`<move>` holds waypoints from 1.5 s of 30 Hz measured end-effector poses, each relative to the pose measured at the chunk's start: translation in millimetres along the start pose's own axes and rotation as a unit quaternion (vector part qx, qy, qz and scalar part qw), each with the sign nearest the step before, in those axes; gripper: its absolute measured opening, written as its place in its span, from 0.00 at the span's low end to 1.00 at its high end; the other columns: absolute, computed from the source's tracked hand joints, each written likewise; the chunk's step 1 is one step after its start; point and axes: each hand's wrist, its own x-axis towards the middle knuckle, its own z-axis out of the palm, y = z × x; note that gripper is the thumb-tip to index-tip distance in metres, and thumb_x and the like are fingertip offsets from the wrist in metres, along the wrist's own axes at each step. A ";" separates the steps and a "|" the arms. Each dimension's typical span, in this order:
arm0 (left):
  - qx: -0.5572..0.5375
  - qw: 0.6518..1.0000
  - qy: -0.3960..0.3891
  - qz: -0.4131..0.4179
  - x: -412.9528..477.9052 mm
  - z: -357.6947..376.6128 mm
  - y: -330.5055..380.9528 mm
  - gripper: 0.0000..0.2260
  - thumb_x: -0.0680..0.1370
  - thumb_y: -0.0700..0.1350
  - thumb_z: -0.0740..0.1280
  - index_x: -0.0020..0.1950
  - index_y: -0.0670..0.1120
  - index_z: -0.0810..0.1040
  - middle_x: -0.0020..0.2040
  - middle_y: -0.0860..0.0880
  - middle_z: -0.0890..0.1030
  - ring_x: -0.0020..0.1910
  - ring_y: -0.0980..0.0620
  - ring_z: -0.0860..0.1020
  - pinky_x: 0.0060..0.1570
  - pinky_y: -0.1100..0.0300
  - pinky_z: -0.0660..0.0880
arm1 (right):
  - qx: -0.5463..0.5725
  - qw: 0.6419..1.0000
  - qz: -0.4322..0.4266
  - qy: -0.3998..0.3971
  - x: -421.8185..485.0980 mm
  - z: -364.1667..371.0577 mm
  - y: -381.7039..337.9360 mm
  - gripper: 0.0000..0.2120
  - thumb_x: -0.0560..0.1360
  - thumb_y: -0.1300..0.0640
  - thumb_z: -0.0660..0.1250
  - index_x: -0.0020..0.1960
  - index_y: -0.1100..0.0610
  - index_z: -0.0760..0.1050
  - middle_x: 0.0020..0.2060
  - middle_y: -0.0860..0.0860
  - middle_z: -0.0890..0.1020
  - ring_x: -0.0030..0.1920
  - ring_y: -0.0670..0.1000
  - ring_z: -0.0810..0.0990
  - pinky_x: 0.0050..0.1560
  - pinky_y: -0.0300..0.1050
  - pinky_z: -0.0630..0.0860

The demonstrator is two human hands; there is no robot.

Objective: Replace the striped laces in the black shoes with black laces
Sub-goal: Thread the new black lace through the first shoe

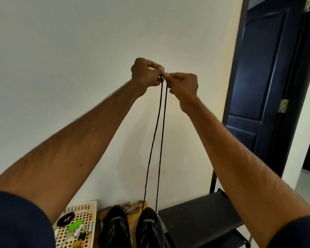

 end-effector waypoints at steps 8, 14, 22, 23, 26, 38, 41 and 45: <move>-0.030 0.995 0.009 -0.096 -65.0 8.8 -109.8 0.06 0.82 0.39 0.63 0.52 0.42 0.80 0.43 0.47 0.83 0.28 0.55 0.76 0.28 0.60 0.74 | -0.050 0.994 0.047 -0.081 -71.1 -7.8 101.8 0.10 0.78 0.59 0.66 0.48 0.56 0.87 0.29 0.42 0.79 0.26 0.37 0.73 0.28 0.30 0.66; 0.216 0.953 -0.109 -0.182 -197.9 15.1 -263.2 0.09 0.79 0.47 0.65 0.45 0.54 0.84 0.46 0.57 0.85 0.48 0.53 0.83 0.52 0.56 0.78 | -0.284 0.880 0.180 -0.335 -201.5 -20.4 271.9 0.04 0.73 0.59 0.76 0.43 0.59 0.87 0.41 0.53 0.87 0.45 0.52 0.86 0.51 0.50 0.82; 0.359 0.870 -0.244 -0.234 -297.2 20.1 -360.8 0.08 0.75 0.54 0.72 0.42 0.52 0.86 0.41 0.56 0.85 0.41 0.58 0.82 0.46 0.58 0.81 | -0.363 0.813 0.222 -0.397 -247.0 -29.6 363.4 0.05 0.75 0.51 0.76 0.48 0.52 0.88 0.36 0.44 0.84 0.35 0.41 0.80 0.35 0.34 0.71; 0.371 0.862 -0.257 -0.229 -298.8 22.1 -364.4 0.08 0.75 0.54 0.73 0.43 0.51 0.85 0.41 0.55 0.85 0.41 0.57 0.82 0.48 0.56 0.82 | -0.359 0.813 0.224 -0.399 -244.6 -33.4 365.7 0.04 0.76 0.51 0.76 0.48 0.51 0.88 0.35 0.42 0.84 0.35 0.40 0.80 0.36 0.34 0.73; 0.405 0.847 -0.287 -0.192 -299.7 28.0 -369.9 0.10 0.75 0.57 0.74 0.50 0.52 0.84 0.45 0.55 0.84 0.45 0.55 0.82 0.52 0.54 0.81 | -0.338 0.791 0.258 -0.440 -243.8 -44.9 369.3 0.04 0.75 0.55 0.76 0.50 0.51 0.87 0.44 0.44 0.87 0.45 0.41 0.84 0.51 0.38 0.81; 0.397 0.866 -0.226 -0.205 -311.4 48.8 -379.8 0.03 0.75 0.48 0.74 0.44 0.49 0.84 0.42 0.53 0.83 0.43 0.53 0.81 0.46 0.54 0.81 | -0.356 0.822 0.226 -0.383 -248.4 -28.8 366.5 0.07 0.76 0.64 0.69 0.42 0.62 0.85 0.40 0.52 0.86 0.43 0.50 0.85 0.47 0.44 0.84; 0.384 0.867 -0.226 -0.222 -312.5 49.7 -381.8 0.04 0.75 0.49 0.74 0.45 0.49 0.84 0.41 0.53 0.83 0.42 0.54 0.81 0.46 0.52 0.82 | -0.328 0.827 0.239 -0.390 -245.7 -34.4 366.2 0.09 0.77 0.62 0.69 0.42 0.62 0.86 0.40 0.50 0.86 0.46 0.51 0.86 0.53 0.49 0.83; 0.378 0.867 -0.228 -0.231 -314.9 50.7 -384.6 0.03 0.76 0.48 0.75 0.44 0.50 0.84 0.38 0.54 0.82 0.37 0.58 0.79 0.38 0.61 0.78 | -0.285 0.825 0.287 -0.394 -238.9 -42.1 367.7 0.13 0.79 0.60 0.65 0.40 0.64 0.85 0.43 0.52 0.88 0.41 0.53 0.85 0.46 0.47 0.82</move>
